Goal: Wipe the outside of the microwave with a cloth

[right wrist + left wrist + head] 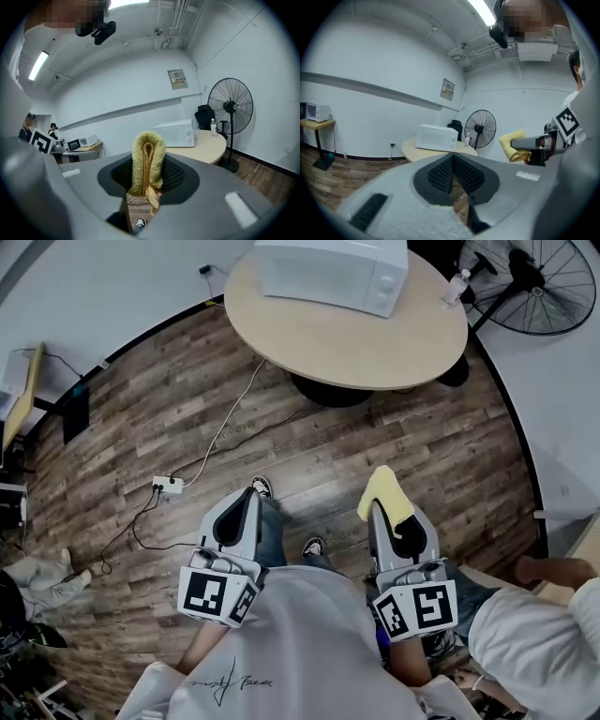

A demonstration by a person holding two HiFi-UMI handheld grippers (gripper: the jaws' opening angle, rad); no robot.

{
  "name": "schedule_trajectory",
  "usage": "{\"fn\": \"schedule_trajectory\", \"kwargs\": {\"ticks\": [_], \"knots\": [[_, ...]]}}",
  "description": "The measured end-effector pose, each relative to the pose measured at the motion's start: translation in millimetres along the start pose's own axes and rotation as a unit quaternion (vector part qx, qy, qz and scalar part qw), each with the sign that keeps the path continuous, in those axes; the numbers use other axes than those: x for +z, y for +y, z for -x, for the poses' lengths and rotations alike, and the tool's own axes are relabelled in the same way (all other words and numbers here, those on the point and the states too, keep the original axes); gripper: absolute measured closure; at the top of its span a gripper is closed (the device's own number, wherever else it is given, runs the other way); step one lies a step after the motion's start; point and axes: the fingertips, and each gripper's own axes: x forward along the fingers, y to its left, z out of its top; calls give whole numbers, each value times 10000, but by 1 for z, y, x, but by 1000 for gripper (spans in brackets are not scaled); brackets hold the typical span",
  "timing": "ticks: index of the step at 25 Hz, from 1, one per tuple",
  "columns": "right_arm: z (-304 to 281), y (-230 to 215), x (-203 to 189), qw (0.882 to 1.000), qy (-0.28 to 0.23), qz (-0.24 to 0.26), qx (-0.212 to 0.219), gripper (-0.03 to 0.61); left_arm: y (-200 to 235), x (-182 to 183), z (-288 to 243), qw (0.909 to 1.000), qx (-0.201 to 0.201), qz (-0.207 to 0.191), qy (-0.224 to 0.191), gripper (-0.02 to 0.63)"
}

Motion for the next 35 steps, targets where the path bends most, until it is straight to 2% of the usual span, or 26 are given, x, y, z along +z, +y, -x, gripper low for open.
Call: {"fn": "schedule_trajectory", "kwargs": {"ticks": [12, 20, 27, 35], "knots": [[-155, 49, 51, 9998, 81, 104, -116, 445, 135, 73, -79, 9993, -335, -14, -165, 623], [-235, 84, 72, 9994, 106, 175, -267, 443, 211, 113, -117, 9975, -643, -55, -282, 623], [-266, 94, 79, 9989, 110, 227, -393, 443, 239, 124, -134, 9963, -799, -55, -323, 623], [-305, 66, 92, 9986, -32, 214, -472, 443, 245, 135, -173, 9955, -875, -114, -335, 623]]}}
